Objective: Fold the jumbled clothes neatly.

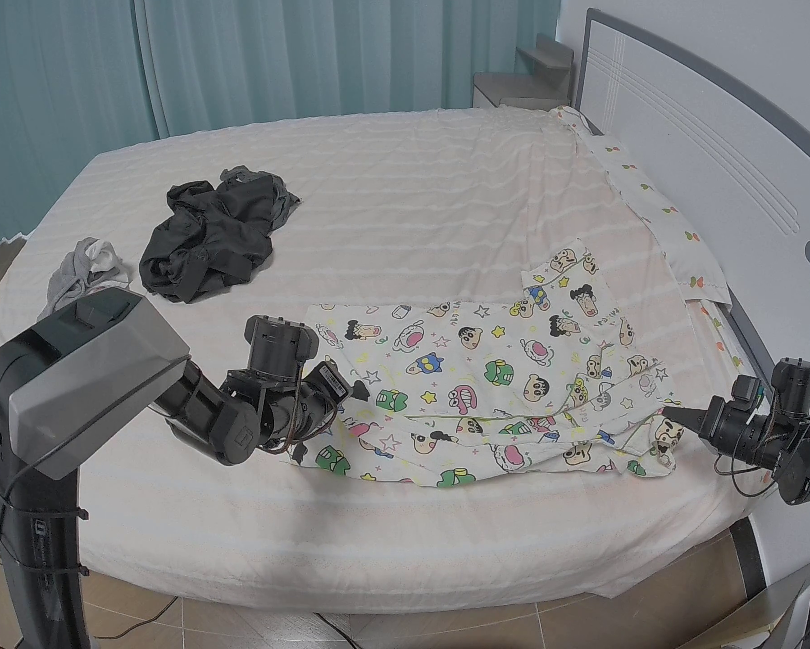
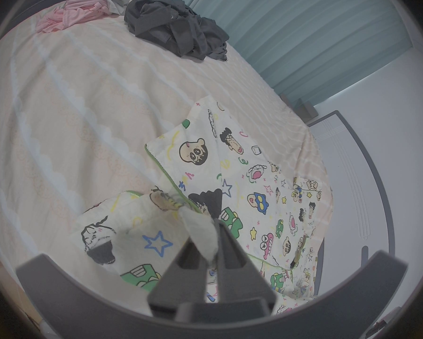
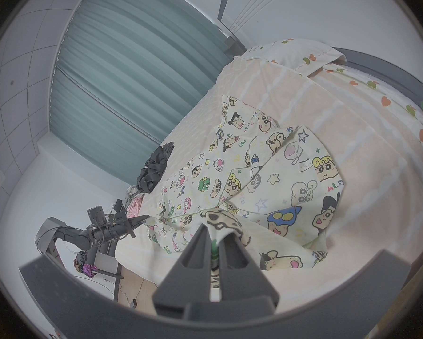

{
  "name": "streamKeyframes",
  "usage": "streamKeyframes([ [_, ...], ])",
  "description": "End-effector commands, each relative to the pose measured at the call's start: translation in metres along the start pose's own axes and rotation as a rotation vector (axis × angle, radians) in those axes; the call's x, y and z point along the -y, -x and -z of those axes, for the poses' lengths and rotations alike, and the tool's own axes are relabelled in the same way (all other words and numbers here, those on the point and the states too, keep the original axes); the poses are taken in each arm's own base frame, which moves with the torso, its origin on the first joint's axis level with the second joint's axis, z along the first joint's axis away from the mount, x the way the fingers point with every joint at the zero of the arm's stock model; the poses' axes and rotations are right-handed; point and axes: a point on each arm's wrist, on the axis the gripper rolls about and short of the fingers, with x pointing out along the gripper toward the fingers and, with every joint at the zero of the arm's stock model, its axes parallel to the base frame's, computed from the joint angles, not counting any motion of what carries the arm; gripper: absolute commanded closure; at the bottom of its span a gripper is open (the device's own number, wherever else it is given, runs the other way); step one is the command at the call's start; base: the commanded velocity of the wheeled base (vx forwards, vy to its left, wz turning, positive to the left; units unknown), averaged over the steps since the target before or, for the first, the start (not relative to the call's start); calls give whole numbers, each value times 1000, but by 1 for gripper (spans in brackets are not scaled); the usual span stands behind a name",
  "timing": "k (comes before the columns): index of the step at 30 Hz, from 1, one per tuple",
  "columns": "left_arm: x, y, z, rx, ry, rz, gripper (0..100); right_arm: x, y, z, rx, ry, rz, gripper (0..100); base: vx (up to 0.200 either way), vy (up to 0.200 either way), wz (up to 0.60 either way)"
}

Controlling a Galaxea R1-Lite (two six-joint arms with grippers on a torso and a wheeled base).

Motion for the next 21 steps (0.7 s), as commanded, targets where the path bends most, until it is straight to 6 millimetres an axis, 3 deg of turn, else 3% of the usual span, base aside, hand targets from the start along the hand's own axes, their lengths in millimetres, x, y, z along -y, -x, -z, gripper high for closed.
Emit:
streamKeyframes([
  [1, 0, -16, -3, 13, 9, -12, 0, 3, -2, 0, -2, -3, 1, 100, 0, 0, 0],
  [12, -7, -13, -24, 145, 42, -35, 0, 2, -6, -8, 20, 13, -10, 100, 0, 0, 0],
  [21, -15, 6, -14, 5, 38, 0, 0, -1, -14, -25, 69, 5, -39, 100, 0, 0, 0],
])
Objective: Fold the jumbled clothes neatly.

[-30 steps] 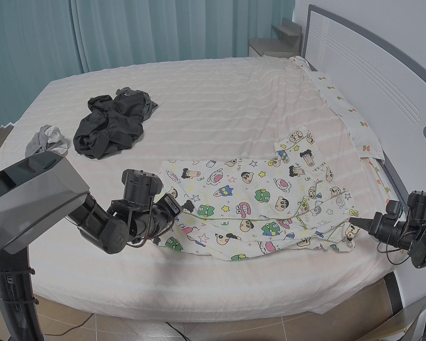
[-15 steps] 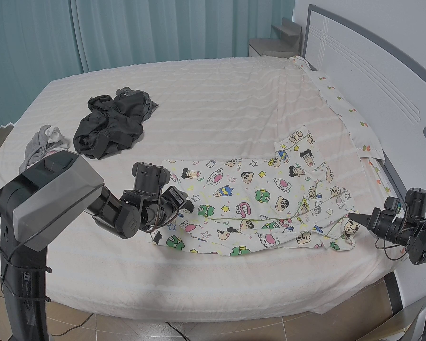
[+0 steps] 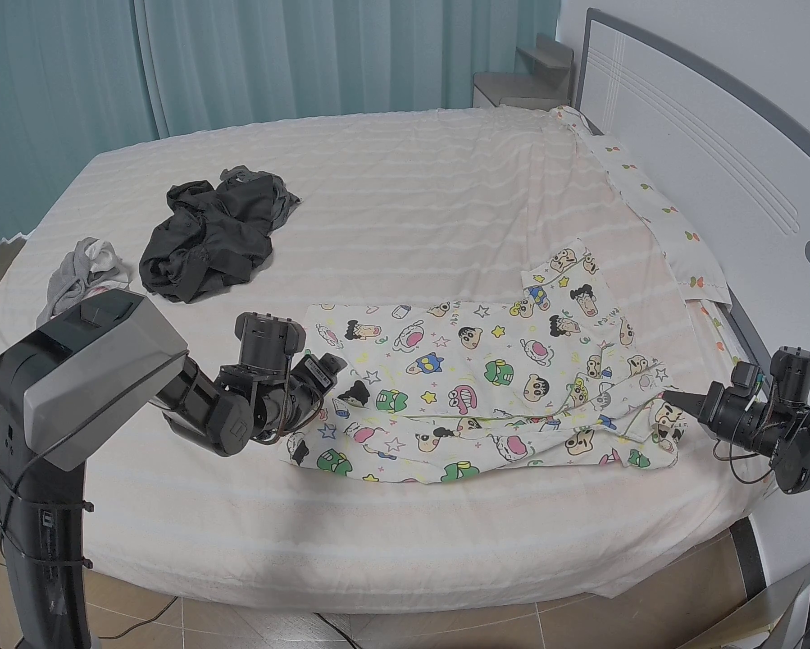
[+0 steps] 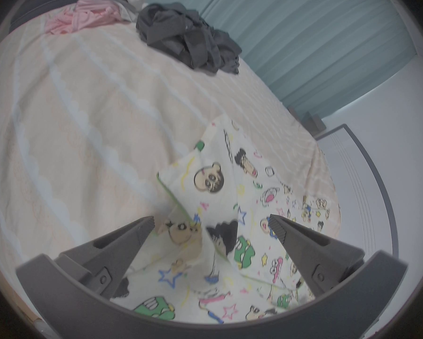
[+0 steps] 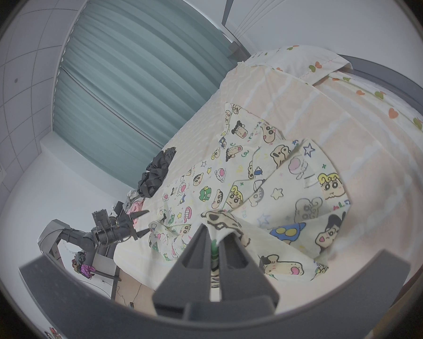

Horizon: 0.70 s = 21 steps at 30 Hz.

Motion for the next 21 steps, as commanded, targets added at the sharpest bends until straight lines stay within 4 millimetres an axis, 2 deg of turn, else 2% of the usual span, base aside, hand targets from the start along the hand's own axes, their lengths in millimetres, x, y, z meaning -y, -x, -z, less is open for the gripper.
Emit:
streamKeyframes([
  [1, 0, 17, 1, -57, 0, 29, 0, -3, -7, -16, 42, -37, -27, 100, 0, 0, 0],
  [4, 0, 20, 5, -87, -4, 42, 0, 1, -15, -22, 55, -82, -34, 100, 0, 0, 0],
  [11, 4, 16, 7, -98, -7, 58, 0, 14, -23, -14, 45, -112, 12, 100, 0, 0, 0],
  [21, 8, 5, 21, -152, -25, 83, 0, 14, -18, -2, 19, -128, 27, 100, 0, 0, 0],
])
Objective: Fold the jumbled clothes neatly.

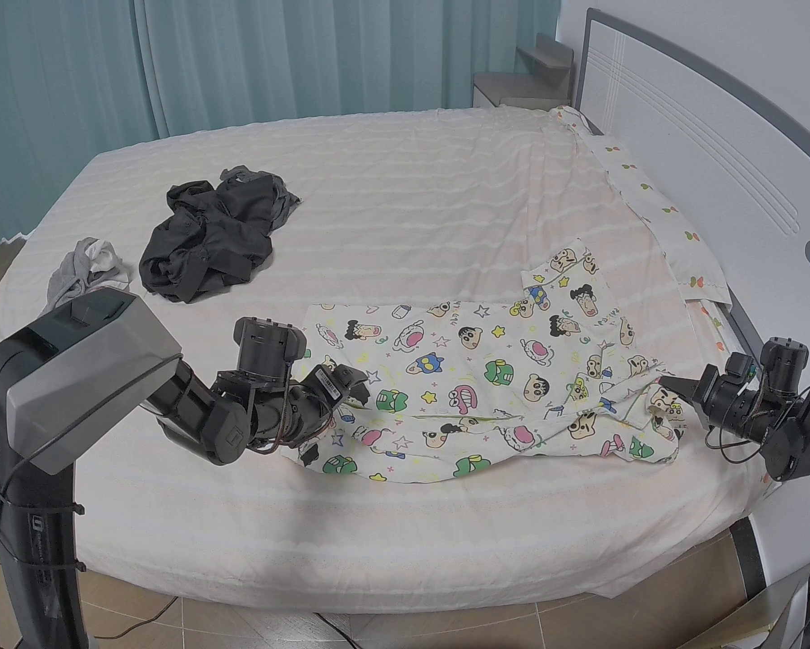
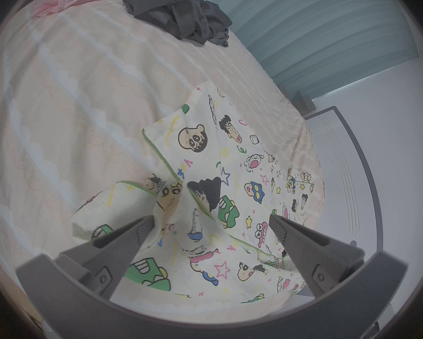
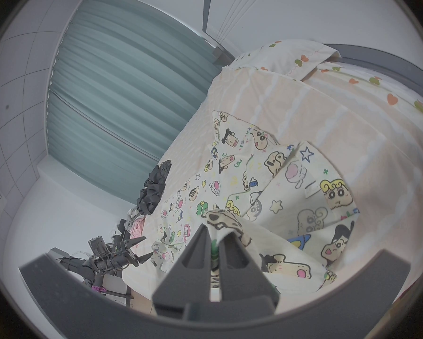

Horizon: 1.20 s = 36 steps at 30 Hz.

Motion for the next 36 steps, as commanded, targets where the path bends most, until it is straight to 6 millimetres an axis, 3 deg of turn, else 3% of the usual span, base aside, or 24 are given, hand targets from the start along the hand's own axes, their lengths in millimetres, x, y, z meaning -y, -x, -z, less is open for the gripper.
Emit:
streamKeyframes([
  [1, 2, -6, 8, -16, -10, -1, 0, 2, 2, 6, -8, -5, 3, 100, 0, 0, 0],
  [8, 6, 8, 0, 14, -35, -12, 0, 6, 3, 11, -8, -7, 7, 100, 0, 0, 0],
  [11, -3, 24, -13, 28, -94, -91, 0, 7, 2, 11, -6, -6, 5, 100, 0, 0, 0],
  [16, -11, 33, -22, 61, -84, -155, 0, 6, 3, 11, -3, -4, 3, 100, 0, 0, 0],
  [19, -2, 48, -28, 70, -72, -118, 0, 5, 4, 11, -3, -4, 3, 100, 0, 0, 0],
  [22, 7, 57, -22, 30, -69, -76, 0, 6, 5, 12, -4, -6, 6, 100, 0, 0, 0],
  [25, 35, 65, -3, -17, -36, 9, 0, 6, 5, 13, -6, -10, 7, 100, 0, 0, 0],
  [28, 46, 58, 17, -63, -19, 29, 0, 6, 6, 14, -8, -11, 9, 100, 0, 0, 0],
  [31, 33, 32, 41, -106, -40, -33, 0, 4, 8, 13, 19, 4, -4, 100, 0, 0, 0],
  [36, 21, 3, 54, -82, -52, -111, 0, -2, 9, 17, 65, 40, -21, 100, 0, 0, 0],
])
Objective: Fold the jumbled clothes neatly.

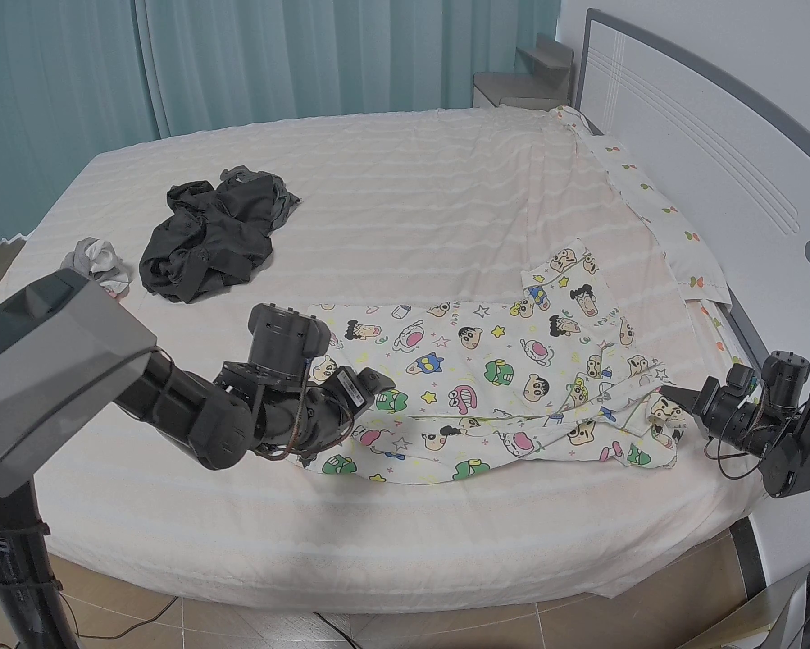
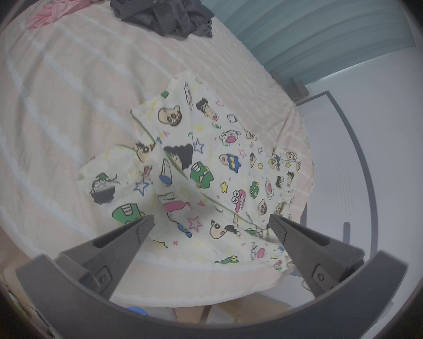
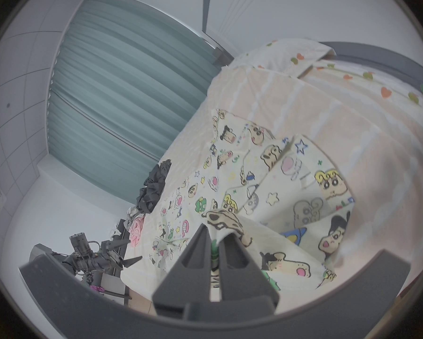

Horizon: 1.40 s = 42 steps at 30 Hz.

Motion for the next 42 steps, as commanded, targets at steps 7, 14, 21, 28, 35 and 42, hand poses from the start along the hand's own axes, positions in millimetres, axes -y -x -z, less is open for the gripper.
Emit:
streamKeyframes([
  [7, -12, -52, 20, 18, -15, -88, 0, -8, 6, 11, 22, 24, -18, 100, 0, 0, 0],
  [14, -10, -63, 18, 28, -14, -79, 0, -7, 7, 13, 16, 18, -11, 100, 0, 0, 0],
  [21, -10, -79, 17, 34, -9, -71, 0, -7, 6, 12, 17, 19, -12, 100, 0, 0, 0],
  [28, 6, -91, -8, 166, 51, -28, 0, -6, 6, 11, 22, 18, -11, 100, 0, 0, 0],
  [35, 27, -82, -52, 277, 118, 67, 0, -1, 1, 7, 37, 23, -10, 100, 0, 0, 0],
  [42, 14, -79, -73, 317, 140, 47, 0, 11, -17, -1, 97, 45, 25, 100, 0, 0, 0],
])
